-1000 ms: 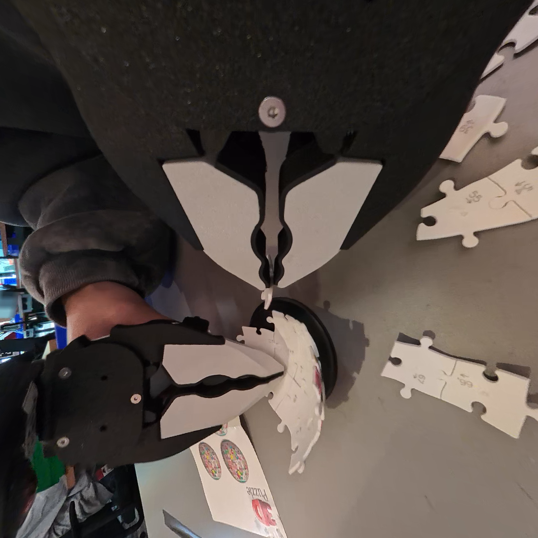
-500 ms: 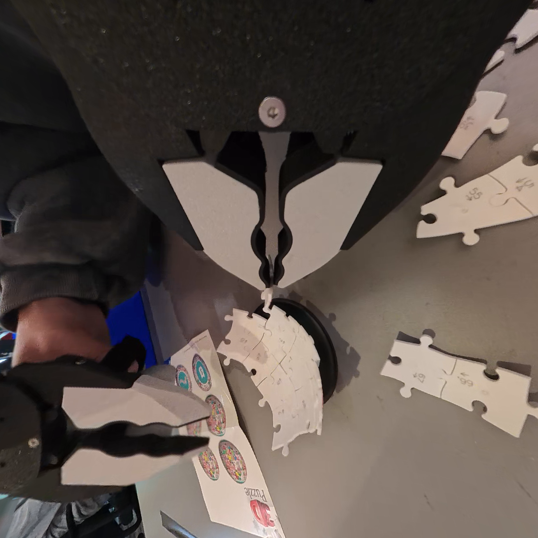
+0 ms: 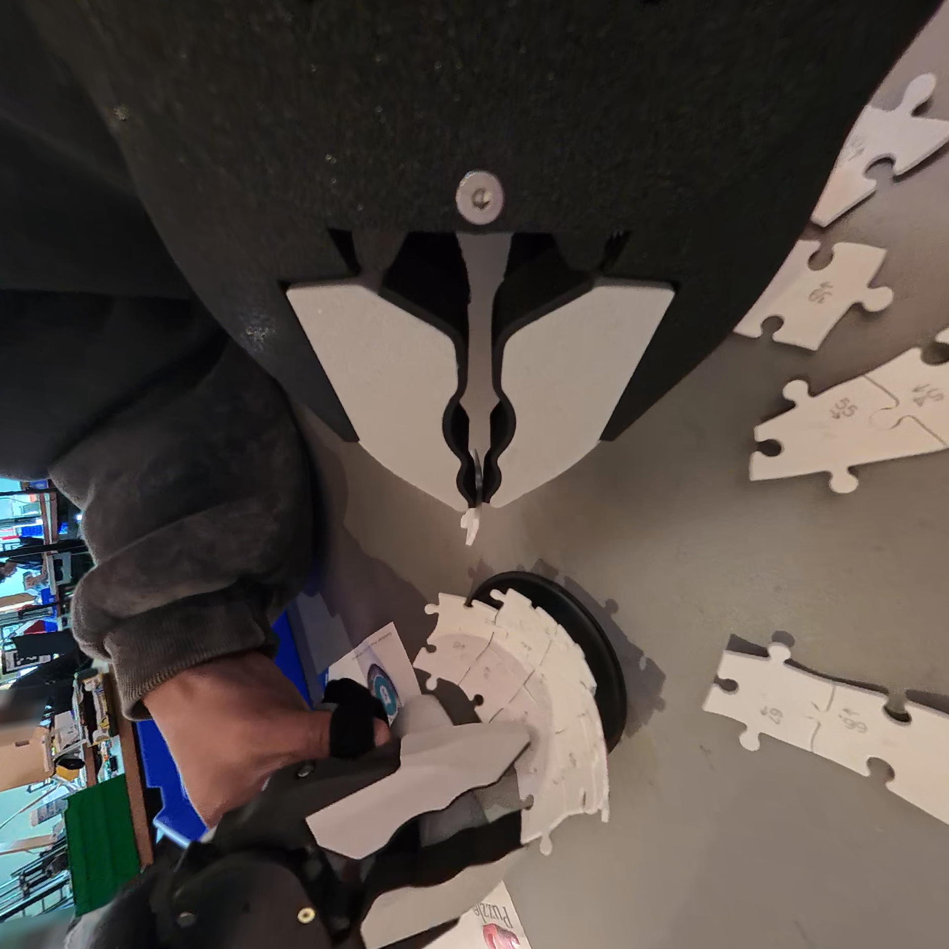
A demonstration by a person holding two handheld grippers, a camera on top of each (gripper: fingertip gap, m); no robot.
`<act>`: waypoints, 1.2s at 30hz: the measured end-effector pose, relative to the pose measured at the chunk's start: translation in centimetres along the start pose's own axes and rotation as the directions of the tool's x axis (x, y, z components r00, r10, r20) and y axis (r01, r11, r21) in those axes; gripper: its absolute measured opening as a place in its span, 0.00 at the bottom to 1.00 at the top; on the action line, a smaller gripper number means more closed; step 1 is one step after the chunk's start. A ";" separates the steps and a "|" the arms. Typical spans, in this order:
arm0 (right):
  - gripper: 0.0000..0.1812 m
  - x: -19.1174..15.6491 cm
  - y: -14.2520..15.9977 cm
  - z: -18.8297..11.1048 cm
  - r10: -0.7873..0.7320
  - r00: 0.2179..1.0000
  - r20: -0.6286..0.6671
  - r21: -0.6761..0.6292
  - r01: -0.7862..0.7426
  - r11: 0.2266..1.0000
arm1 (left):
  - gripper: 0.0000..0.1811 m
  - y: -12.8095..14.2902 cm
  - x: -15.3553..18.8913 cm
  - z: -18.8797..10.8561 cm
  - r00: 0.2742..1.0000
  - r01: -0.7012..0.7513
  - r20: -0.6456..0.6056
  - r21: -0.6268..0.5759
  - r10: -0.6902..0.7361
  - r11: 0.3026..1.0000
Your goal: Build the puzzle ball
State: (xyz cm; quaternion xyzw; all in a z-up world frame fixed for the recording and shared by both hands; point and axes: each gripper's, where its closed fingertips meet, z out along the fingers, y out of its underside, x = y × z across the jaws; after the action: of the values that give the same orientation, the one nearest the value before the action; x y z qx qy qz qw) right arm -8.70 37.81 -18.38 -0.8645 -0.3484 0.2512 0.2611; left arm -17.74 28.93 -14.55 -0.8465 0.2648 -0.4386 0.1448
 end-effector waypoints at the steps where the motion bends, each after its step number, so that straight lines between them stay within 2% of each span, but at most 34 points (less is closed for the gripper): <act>1: 0.21 0.0 0.1 0.3 0.006 1.000 0.016 -0.012 -0.006 1.000 | 0.01 0.1 -0.1 -0.1 1.000 0.000 0.001 0.000 0.000 1.000; 5: 0.10 -0.3 0.0 0.5 0.009 0.998 0.059 0.004 -0.009 1.000 | 0.01 0.1 -0.4 -0.6 1.000 0.000 0.002 0.001 0.000 1.000; 10: 0.06 -0.5 -0.3 -0.1 0.044 0.997 0.067 0.062 -0.048 0.997 | 0.01 0.2 -0.5 -0.9 1.000 -0.004 0.000 -0.001 0.004 1.000; 14: 0.02 -1.1 -0.6 -1.6 0.137 0.983 0.125 0.125 -0.153 0.980 | 0.01 0.3 -0.6 -0.8 1.000 -0.002 -0.002 0.000 0.002 1.000; 21: 0.01 -3.6 -0.5 -4.4 0.232 0.961 0.150 0.244 -0.264 0.933 | 0.01 0.0 -0.5 -0.8 1.000 -0.004 -0.012 0.034 0.005 0.999; 26: 0.01 -5.8 -0.1 -6.8 0.335 0.927 0.170 0.393 -0.376 0.839 | 0.01 0.1 0.5 -0.7 0.999 -0.001 -0.044 0.068 0.004 0.998; 29: 0.01 -7.1 1.4 -7.7 0.380 0.920 0.096 0.463 -0.379 0.801 | 0.01 1.6 1.2 -0.6 0.998 0.027 -0.061 0.032 -0.025 0.999; 33: 0.01 -9.7 4.3 -7.0 0.386 0.922 -0.034 0.468 -0.327 0.821 | 0.01 4.8 1.8 0.0 0.994 0.069 -0.077 -0.064 -0.074 0.996; 36: 0.01 -11.6 5.8 -6.2 0.383 0.920 -0.081 0.453 -0.309 0.837 | 0.01 7.1 2.3 0.6 0.993 0.075 -0.075 -0.142 -0.086 0.987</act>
State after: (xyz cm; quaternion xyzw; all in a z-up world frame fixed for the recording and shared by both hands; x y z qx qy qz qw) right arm -9.47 24.04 -14.50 -0.8517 -0.0985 0.2913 0.4242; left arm -18.40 21.84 -16.75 -0.8459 0.2659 -0.4588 0.0569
